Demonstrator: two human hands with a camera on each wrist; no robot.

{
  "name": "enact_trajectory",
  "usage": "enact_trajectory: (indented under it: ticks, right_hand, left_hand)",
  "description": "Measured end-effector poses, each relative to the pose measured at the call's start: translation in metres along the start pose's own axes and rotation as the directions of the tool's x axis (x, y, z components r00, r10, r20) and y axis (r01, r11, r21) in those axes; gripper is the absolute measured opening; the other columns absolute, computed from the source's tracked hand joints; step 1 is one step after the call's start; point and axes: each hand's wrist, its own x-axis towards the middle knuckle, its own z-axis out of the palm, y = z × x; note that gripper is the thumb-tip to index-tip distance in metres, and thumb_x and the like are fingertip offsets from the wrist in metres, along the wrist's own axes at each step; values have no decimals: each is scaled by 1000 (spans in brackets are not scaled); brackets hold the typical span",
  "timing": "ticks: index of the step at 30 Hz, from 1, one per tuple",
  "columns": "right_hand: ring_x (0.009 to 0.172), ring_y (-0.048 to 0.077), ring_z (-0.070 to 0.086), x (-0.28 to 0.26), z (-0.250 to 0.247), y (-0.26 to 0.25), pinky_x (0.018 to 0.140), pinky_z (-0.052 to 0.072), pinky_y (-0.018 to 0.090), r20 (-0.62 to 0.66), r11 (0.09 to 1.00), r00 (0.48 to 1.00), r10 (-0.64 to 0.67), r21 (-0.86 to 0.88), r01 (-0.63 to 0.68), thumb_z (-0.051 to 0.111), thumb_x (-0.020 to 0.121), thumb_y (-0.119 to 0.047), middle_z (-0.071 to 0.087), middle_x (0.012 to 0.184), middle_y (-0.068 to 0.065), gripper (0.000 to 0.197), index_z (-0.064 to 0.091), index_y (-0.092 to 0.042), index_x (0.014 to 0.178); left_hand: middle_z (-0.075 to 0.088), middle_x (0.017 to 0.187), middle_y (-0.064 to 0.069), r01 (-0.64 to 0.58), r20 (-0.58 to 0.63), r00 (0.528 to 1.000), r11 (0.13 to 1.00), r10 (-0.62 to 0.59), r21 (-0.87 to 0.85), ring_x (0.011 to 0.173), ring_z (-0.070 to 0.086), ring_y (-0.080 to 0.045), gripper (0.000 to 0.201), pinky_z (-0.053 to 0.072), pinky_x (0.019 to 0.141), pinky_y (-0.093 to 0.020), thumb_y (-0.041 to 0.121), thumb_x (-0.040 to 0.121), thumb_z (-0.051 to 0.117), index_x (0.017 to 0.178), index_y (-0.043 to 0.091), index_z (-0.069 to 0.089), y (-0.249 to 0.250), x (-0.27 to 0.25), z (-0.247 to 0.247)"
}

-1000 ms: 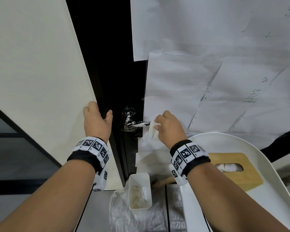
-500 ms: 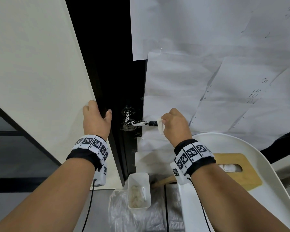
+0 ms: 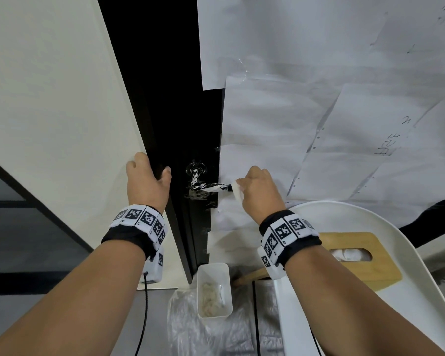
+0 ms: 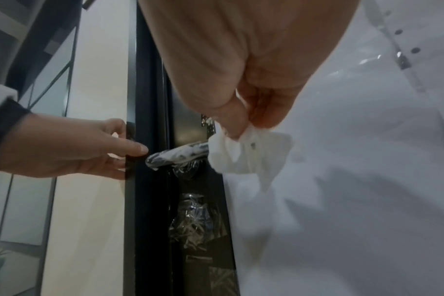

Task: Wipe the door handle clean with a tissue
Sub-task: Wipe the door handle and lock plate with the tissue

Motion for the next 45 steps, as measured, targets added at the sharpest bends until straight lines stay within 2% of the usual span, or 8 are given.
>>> enact_trajectory:
  ticks: [3, 8, 13, 21, 27, 35, 39, 45]
  right_hand:
    - [81, 24, 40, -4, -1, -1, 59, 32, 31, 5, 999, 1000, -25, -26, 25, 50, 72, 17, 53, 87, 10, 37, 71, -3, 95]
    - [87, 30, 51, 0, -15, 4, 60, 38, 33, -67, 999, 997, 32, 9, -32, 56, 77, 11, 56, 89, 10, 33, 71, -6, 100]
    - [93, 27, 45, 1, -8, -10, 67, 40, 31, 87, 1000, 996, -12, -28, 15, 44, 75, 16, 54, 99, 11, 42, 68, -3, 104]
    - [94, 30, 49, 1, -16, -5, 66, 39, 33, -12, 999, 999, 46, 18, -45, 45, 75, 17, 56, 98, 12, 46, 67, -4, 108]
    - [94, 28, 44, 1, -8, -14, 72, 43, 34, 93, 998, 995, -30, -57, 35, 43, 72, 15, 58, 100, 10, 47, 67, -5, 107]
    - [98, 30, 49, 5, -19, -3, 69, 36, 31, -40, 994, 995, 97, 48, -95, 47, 82, 8, 57, 99, 13, 36, 67, -7, 108]
    - [97, 29, 45, 4, -10, -10, 73, 40, 33, 102, 997, 993, 59, -61, -53, 43, 78, 9, 54, 105, 11, 40, 65, -5, 108]
    - [89, 29, 48, 2, -8, -14, 69, 30, 32, 14, 991, 997, -77, -106, 78, 48, 71, 11, 60, 94, 6, 44, 70, -11, 102]
  left_hand:
    - [47, 99, -17, 1, 4, 1000, 1000, -1, 3, 66, 41, -25, 32, 36, 61, -33, 24, 88, 64, 97, 3, 42, 0, 1, -1]
    - [47, 99, -16, 0, 10, 1000, 1000, 0, 2, 67, 42, -25, 31, 35, 60, -33, 24, 88, 64, 98, 4, 42, -1, 0, 0]
    - [47, 99, -16, -3, 4, 1000, 1000, 3, 11, 65, 40, -23, 32, 34, 59, -32, 24, 88, 65, 98, 4, 42, -1, 0, 0]
    - [46, 99, -15, -14, 6, 1000, 1000, 14, 12, 63, 39, -20, 31, 33, 59, -30, 24, 88, 65, 98, 5, 42, -2, 0, 1]
    - [47, 100, -16, -11, 11, 1000, 1000, 11, 17, 65, 41, -22, 32, 34, 59, -31, 25, 88, 65, 99, 5, 42, -3, 1, 0]
    - [48, 101, -16, -14, 13, 1000, 1000, 13, 26, 66, 37, -21, 32, 32, 60, -31, 24, 88, 65, 99, 4, 42, -2, 0, 0]
    - [48, 100, -17, -17, 14, 1000, 1000, 17, 20, 65, 38, -21, 32, 32, 60, -30, 24, 87, 65, 99, 4, 42, -3, 0, 0]
    - [48, 100, -17, -28, 21, 999, 999, 28, 22, 67, 39, -23, 33, 34, 60, -32, 24, 87, 65, 99, 3, 42, -4, 0, 0]
